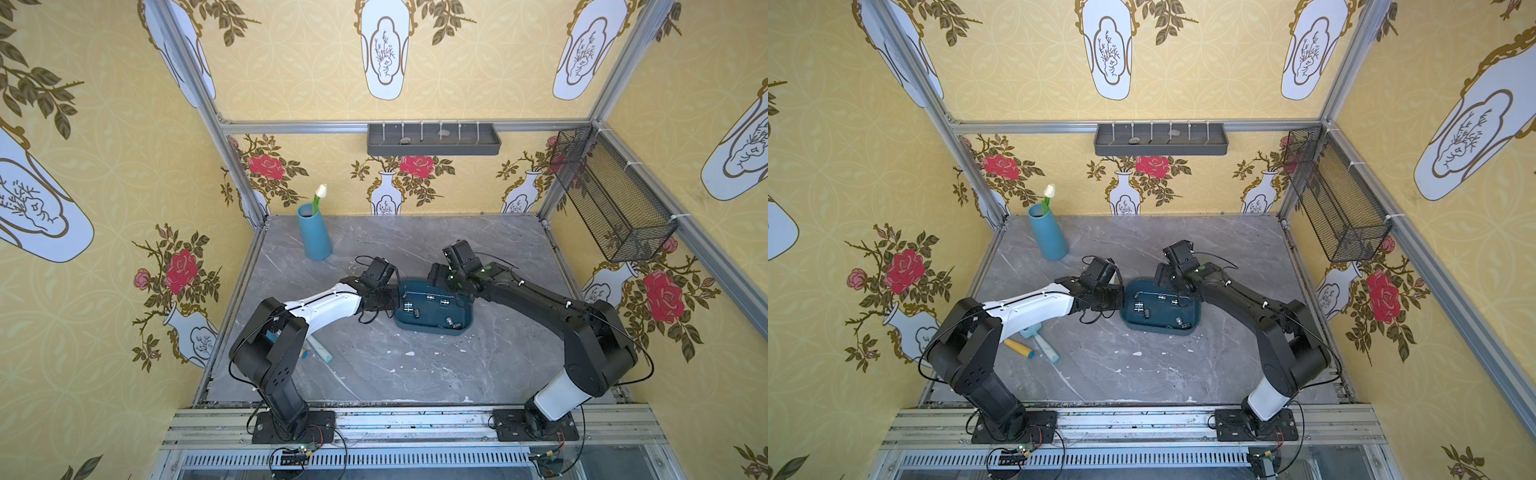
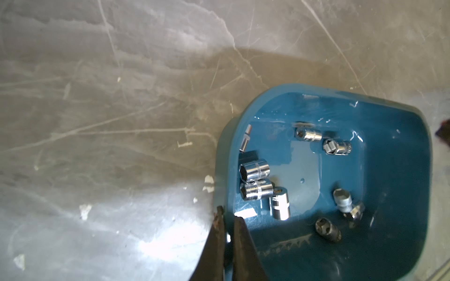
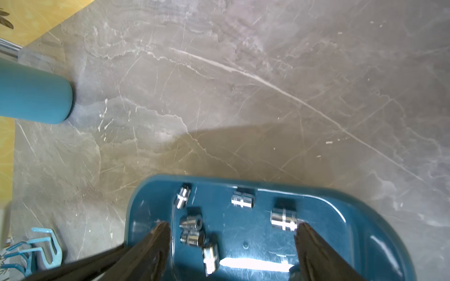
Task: Take out the socket from the storage box
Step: Move the storage box to the center of the board.
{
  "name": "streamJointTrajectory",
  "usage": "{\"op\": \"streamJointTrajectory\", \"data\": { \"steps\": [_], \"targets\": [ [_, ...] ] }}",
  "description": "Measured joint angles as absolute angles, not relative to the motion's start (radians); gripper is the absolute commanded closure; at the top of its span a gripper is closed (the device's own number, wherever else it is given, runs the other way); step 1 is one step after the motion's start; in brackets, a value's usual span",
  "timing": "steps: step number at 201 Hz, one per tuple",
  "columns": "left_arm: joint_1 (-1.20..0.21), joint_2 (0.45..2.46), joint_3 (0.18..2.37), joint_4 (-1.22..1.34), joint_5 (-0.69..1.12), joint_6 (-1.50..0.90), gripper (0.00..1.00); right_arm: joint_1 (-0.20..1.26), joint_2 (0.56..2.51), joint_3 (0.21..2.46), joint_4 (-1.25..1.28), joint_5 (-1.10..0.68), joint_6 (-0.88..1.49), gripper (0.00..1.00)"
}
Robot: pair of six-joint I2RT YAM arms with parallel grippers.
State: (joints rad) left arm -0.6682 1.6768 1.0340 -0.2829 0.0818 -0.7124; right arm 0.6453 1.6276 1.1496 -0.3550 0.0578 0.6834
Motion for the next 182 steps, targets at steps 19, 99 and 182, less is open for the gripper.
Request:
{"op": "streamJointTrajectory", "data": {
  "steps": [19,99,182],
  "targets": [
    [-0.669,1.661,1.031,-0.328,0.099,-0.736,0.89,0.646,1.633,1.174,-0.376,0.053,0.684,0.17],
    [-0.668,1.681,1.151,-0.6,0.125,-0.817,0.93,0.659,1.629,1.201,-0.466,0.003,0.711,0.19],
    [-0.64,1.682,1.203,-0.715,0.179,-0.853,0.95,0.694,1.619,1.216,-0.507,-0.007,0.717,0.19]
  ]
}}
